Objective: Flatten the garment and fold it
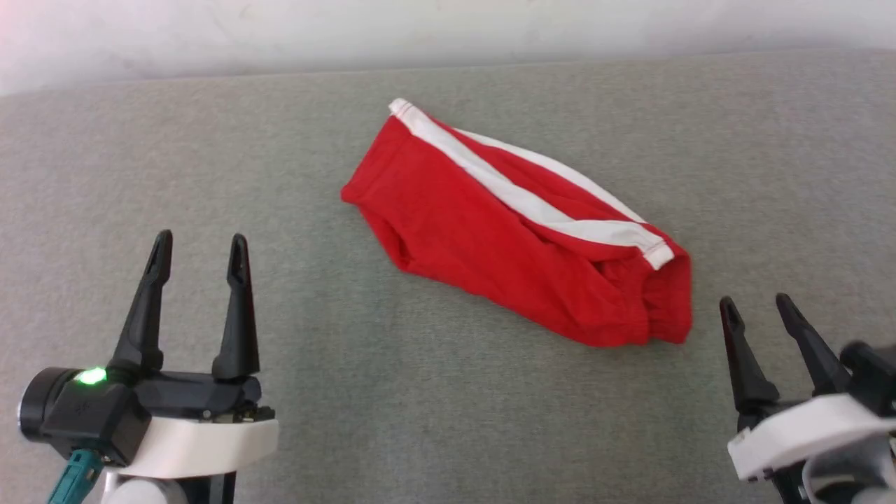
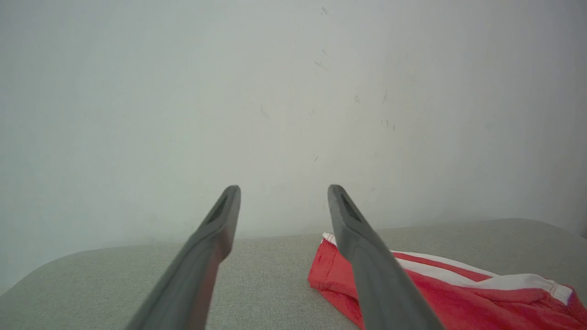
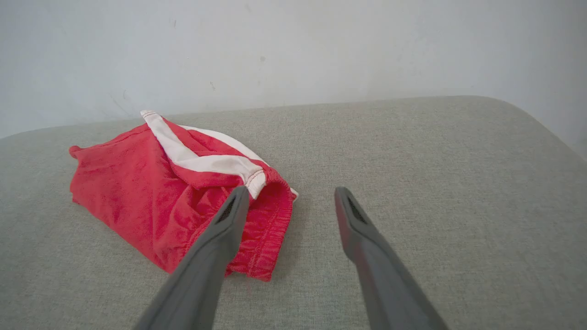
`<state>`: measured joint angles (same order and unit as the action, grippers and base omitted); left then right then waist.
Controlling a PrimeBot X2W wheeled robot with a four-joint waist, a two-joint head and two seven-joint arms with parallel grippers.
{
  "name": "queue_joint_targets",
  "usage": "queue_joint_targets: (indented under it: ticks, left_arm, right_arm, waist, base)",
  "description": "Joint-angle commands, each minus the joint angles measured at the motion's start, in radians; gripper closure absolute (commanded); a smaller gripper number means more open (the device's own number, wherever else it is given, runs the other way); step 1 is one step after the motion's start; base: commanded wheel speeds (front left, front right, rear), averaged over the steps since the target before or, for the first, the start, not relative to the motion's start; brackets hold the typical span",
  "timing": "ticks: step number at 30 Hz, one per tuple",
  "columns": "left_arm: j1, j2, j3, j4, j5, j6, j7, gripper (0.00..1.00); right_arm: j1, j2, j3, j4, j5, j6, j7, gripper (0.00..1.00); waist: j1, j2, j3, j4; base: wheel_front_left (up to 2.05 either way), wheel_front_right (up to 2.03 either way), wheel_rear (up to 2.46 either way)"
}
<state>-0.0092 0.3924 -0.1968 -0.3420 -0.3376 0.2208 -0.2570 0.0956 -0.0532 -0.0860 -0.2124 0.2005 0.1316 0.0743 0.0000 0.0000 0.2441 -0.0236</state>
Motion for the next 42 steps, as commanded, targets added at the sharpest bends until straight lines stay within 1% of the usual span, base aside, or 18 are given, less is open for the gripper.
queue_joint_targets:
  ticks: [1,6,7,14,21,30,32,33,38,42]
  left_arm:
    - [0.003,-0.024,0.015,0.006,0.019,-0.025,-0.005,0.0]
    - [-0.001,-0.074,0.035,0.024,0.037,-0.08,-0.005,0.0]
    - [-0.001,-0.074,0.035,0.024,0.037,-0.08,-0.005,0.0]
    - [-0.012,-0.124,0.057,0.044,0.067,-0.14,-0.005,0.0]
    - [-0.016,-0.145,0.065,0.065,0.106,-0.184,-0.005,0.0]
    - [-0.026,-0.169,0.064,0.095,0.124,-0.229,-0.005,0.0]
    - [-0.03,-0.174,0.064,0.102,0.127,-0.236,-0.005,0.0]
    - [-0.031,-0.177,0.065,0.106,0.127,-0.24,-0.005,0.0]
    - [-0.034,-0.187,0.071,0.12,0.129,-0.254,-0.005,0.0]
    - [-0.051,-0.176,0.061,0.136,0.119,-0.283,-0.004,0.0]
  right_arm:
    - [-0.036,0.003,-0.001,0.025,0.006,-0.001,0.023,0.0]
    - [-0.094,0.003,-0.01,0.104,0.021,-0.001,0.078,0.0]
    - [-0.094,0.003,-0.01,0.104,0.021,-0.001,0.078,0.0]
    - [-0.168,0.003,-0.014,0.219,0.018,-0.001,0.127,0.0]
    - [-0.213,0.003,-0.016,0.319,0.019,-0.001,0.164,0.0]
    - [-0.28,0.003,0.015,0.436,0.027,-0.001,0.165,0.0]
    - [-0.295,0.003,0.017,0.463,0.032,-0.001,0.161,0.64]
    - [-0.302,0.003,0.016,0.476,0.036,-0.001,0.157,1.0]
    - [-0.319,0.003,0.004,0.503,0.044,-0.001,0.13,1.0]
    - [-0.313,0.003,0.0,0.483,0.038,-0.001,0.118,1.0]
  waist:
    - [0.0,0.0,0.011,0.022]
    - [0.0,0.0,0.022,0.043]
    - [0.0,0.0,0.022,0.043]
    - [0.0,0.0,0.035,0.062]
    - [0.0,0.0,0.037,0.073]
    - [0.0,0.0,0.041,0.088]
    - [0.0,0.0,0.04,0.091]
    - [0.0,0.0,0.039,0.091]
    - [0.0,0.0,0.034,0.09]
    - [0.0,0.0,0.03,0.082]
  base:
    - [0.0,0.0,0.0]
    - [0.0,0.0,0.0]
    - [0.0,0.0,0.0]
    - [0.0,0.0,0.0]
    - [0.0,0.0,0.0]
    - [0.0,0.0,0.0]
    - [0.0,0.0,0.0]
    - [0.0,0.0,0.0]
    - [0.0,0.0,0.0]
    - [0.0,0.0,0.0]
